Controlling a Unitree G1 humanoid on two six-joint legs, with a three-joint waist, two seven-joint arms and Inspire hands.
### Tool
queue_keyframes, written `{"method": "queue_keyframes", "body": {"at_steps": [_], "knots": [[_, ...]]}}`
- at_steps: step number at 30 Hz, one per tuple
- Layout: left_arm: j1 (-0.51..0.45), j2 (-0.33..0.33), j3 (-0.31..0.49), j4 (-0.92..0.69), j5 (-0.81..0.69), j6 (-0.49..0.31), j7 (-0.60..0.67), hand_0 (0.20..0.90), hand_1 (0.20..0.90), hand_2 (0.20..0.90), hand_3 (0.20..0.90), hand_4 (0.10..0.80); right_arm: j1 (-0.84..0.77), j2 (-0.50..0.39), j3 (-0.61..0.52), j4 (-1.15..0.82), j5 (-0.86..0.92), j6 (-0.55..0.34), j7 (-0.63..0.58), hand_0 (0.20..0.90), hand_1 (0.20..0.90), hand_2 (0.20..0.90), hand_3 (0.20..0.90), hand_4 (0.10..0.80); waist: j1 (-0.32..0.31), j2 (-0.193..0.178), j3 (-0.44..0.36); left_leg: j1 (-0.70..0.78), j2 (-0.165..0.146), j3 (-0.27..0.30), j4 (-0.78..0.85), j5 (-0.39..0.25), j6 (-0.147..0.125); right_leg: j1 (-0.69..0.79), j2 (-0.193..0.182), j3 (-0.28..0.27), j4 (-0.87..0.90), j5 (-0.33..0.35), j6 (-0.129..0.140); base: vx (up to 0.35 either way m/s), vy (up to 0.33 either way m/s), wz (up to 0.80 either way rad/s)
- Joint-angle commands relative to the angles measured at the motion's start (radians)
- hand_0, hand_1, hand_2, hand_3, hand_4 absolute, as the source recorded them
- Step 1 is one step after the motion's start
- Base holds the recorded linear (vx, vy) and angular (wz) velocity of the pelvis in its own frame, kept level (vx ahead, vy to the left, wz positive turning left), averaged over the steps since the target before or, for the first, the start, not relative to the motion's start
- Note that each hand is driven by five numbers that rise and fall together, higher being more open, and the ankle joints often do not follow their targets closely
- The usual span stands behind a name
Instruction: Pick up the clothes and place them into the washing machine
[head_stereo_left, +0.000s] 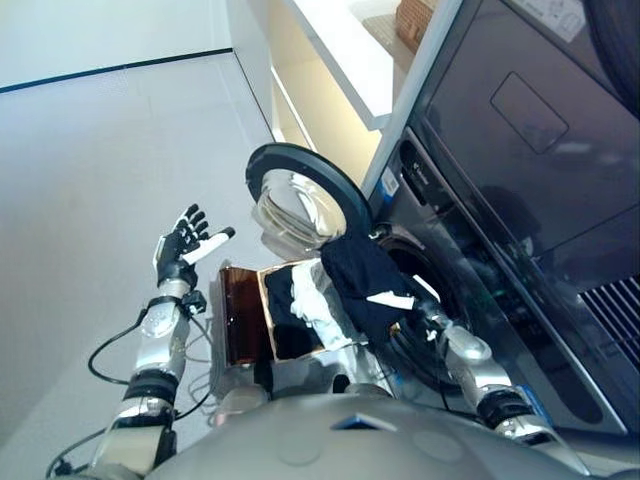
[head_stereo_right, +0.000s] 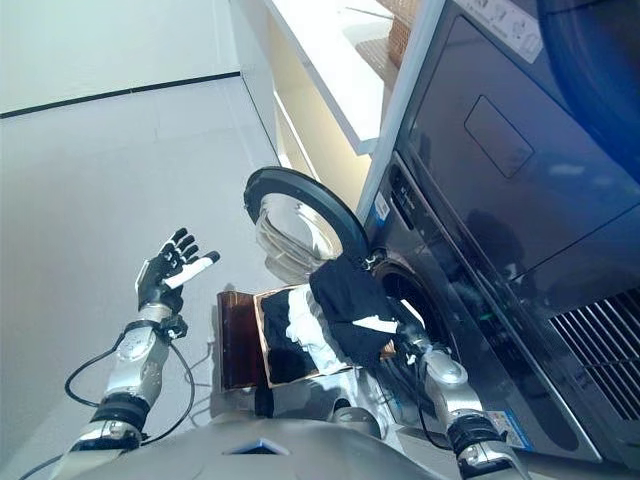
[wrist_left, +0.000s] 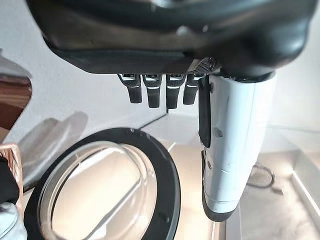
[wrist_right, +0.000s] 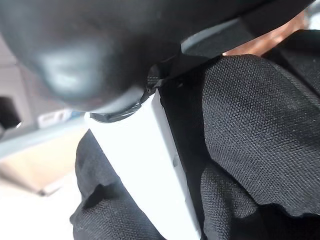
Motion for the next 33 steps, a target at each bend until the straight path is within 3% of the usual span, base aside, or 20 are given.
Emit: {"method": "queue_keyframes", "body": {"at_steps": [1, 17, 29, 33], "knots": [[-0.069, 0.016, 0.049, -0.102, -0.011, -0.138, 0.010, 0.900, 0.900, 0.900, 0.900, 0.800, -0.088, 0.014, -0.076, -0.007, 0.038, -0.119, -0.055, 0.200, 0.200, 0.200, 0.200, 0.300, 0.010, -0.006, -0.019, 0.054, 0.016, -0.002, 0.003, -0.086, -0.071, -0.128, -0.033, 0.005, 0.063, 0.084, 0.021, 0.000, 0.000, 0.00], [0.012, -0.041, 0.031, -0.150, -0.106, -0.137, 0.022, 0.900, 0.900, 0.900, 0.900, 0.800, -0.138, 0.106, -0.099, 0.175, 0.084, -0.146, -0.186, 0.200, 0.200, 0.200, 0.200, 0.300, 0.005, 0.016, -0.013, 0.047, 0.013, 0.006, -0.001, -0.086, -0.069, -0.139, -0.038, 0.010, 0.058, 0.089, 0.019, -0.004, 0.001, -0.02], [0.037, -0.035, -0.063, -0.217, -0.140, -0.114, -0.006, 0.900, 0.900, 0.900, 0.900, 0.800, -0.262, 0.169, -0.144, 0.419, 0.271, -0.133, -0.244, 0.200, 0.200, 0.200, 0.200, 0.300, 0.027, 0.040, 0.014, 0.020, 0.000, 0.000, 0.015, -0.093, -0.059, -0.163, -0.050, 0.008, 0.070, 0.088, 0.020, -0.007, 0.003, 0.00], [0.033, -0.021, -0.097, -0.270, -0.148, -0.120, -0.004, 0.900, 0.900, 0.900, 0.900, 0.800, -0.339, 0.166, -0.149, 0.432, 0.316, -0.144, -0.274, 0.200, 0.200, 0.200, 0.200, 0.300, 0.041, 0.052, 0.060, -0.056, -0.017, 0.006, 0.111, -0.126, -0.046, -0.215, -0.065, 0.026, 0.098, 0.091, 0.018, -0.128, 0.032, -0.04]]}}
